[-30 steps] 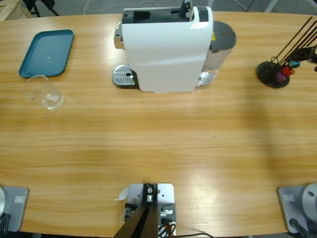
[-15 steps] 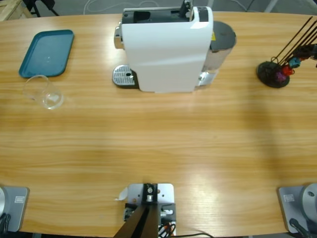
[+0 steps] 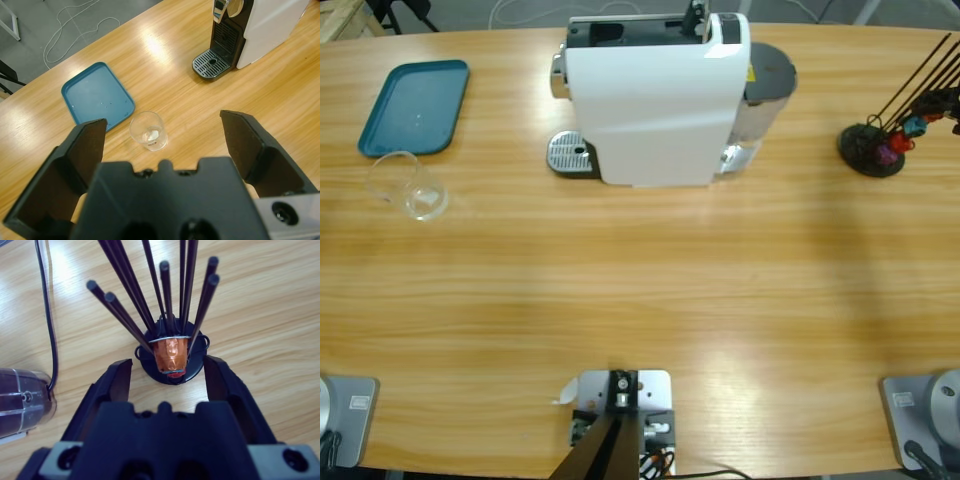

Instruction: Pour coffee

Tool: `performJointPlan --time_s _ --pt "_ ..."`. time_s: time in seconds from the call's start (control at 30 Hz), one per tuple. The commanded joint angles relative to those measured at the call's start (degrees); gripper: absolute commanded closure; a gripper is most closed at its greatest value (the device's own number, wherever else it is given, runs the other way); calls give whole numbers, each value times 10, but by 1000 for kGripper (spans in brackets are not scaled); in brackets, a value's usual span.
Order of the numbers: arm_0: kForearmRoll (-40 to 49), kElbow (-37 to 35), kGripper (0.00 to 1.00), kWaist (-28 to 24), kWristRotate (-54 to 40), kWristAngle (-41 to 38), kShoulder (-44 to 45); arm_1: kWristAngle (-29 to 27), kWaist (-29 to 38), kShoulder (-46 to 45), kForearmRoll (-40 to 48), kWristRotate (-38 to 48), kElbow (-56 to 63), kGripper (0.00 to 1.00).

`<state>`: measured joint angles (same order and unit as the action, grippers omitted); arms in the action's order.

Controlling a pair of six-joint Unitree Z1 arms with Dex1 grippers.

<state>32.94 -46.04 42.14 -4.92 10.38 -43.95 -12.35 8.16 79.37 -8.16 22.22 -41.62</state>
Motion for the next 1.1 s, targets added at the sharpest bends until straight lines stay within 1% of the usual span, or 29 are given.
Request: performJointPlan --time_s 0.03,0.2,0.3,0.63,0.67,0.7,0.8,0.83,0.9,0.93,1.0,1.07,1.1 --pt "-5 22 23 5 -3 3 -5 -15 -8 31 13 -6 19 493" --pt "-5 22 23 5 -3 3 -4 -15 -8 38 19 -5 16 498" --pt "-5 22 23 5 -3 3 0 -15 -8 44 22 -5 17 533" --pt "-7 24 23 5 -3 3 -2 -25 -10 47 27 -3 19 538" --pt "-8 24 23 5 -3 3 -3 -26 -10 47 27 -3 19 573" --pt "-8 24 23 5 -3 3 -3 -28 -10 46 27 -2 20 655" --pt "-8 24 23 5 -3 3 -2 -28 -10 47 27 -3 20 681" --pt "-8 24 23 5 -3 3 -1 -29 -10 47 27 -3 20 790" --pt "-8 24 23 5 -3 3 0 -29 -10 48 27 -2 22 843" --pt "-8 24 23 5 -3 3 0 -30 -10 48 27 -3 23 925" --pt "-8 24 23 5 -3 3 0 -30 -10 48 27 -3 23 951" --pt "-8 25 23 5 -3 3 0 -31 -10 48 27 -3 25 1000" --pt "-9 25 22 5 -3 3 0 -31 -10 49 27 -3 25 1000"
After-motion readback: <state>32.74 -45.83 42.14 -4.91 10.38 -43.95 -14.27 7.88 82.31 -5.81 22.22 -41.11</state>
